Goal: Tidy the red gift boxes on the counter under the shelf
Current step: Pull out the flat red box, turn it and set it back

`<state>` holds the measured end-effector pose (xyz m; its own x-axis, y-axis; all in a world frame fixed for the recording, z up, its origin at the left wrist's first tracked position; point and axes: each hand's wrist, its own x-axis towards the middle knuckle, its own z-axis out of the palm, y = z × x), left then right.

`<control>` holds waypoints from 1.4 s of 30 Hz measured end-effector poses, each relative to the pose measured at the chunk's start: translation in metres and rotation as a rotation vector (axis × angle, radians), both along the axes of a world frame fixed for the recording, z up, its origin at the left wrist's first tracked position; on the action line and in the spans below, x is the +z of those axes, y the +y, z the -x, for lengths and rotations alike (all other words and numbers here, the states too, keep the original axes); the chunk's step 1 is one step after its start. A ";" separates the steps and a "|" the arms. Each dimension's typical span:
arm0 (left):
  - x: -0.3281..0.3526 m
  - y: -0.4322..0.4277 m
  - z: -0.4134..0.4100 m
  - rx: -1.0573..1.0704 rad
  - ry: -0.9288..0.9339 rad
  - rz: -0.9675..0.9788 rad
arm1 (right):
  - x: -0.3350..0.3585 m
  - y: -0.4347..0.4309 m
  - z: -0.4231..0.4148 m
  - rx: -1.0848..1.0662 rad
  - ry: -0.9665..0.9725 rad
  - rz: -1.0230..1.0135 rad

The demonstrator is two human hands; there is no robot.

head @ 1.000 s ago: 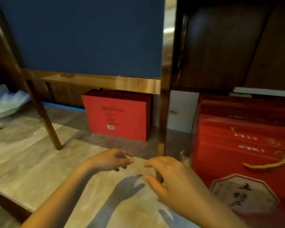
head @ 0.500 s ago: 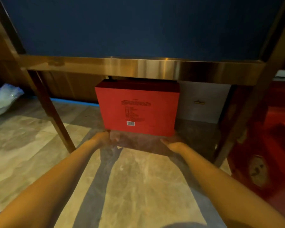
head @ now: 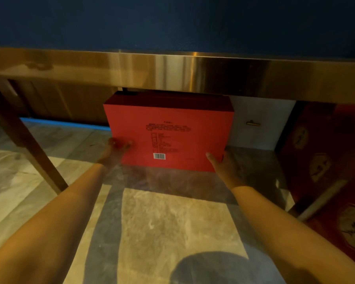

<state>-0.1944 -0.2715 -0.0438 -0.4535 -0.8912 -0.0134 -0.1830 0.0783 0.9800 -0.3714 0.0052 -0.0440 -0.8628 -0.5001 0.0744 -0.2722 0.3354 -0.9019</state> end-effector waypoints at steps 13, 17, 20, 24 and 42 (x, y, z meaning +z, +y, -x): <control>-0.004 0.024 -0.034 0.072 0.005 0.076 | -0.007 0.005 -0.021 -0.147 -0.052 0.072; -0.001 0.054 -0.059 0.118 0.012 0.062 | -0.010 0.015 -0.034 -0.181 -0.072 0.072; 0.002 0.073 -0.076 0.156 -0.002 0.082 | -0.012 0.028 -0.047 -0.166 -0.083 0.058; 0.002 0.092 -0.101 0.134 -0.015 0.077 | -0.016 0.050 -0.071 -0.197 -0.080 0.027; 0.012 0.151 -0.202 0.003 0.030 0.077 | -0.014 0.130 -0.153 0.019 0.017 0.005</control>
<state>0.0076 -0.1203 -0.0320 -0.4504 -0.8902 0.0690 -0.1541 0.1537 0.9760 -0.2181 0.1355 -0.0576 -0.8516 -0.5160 0.0918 -0.2939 0.3252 -0.8988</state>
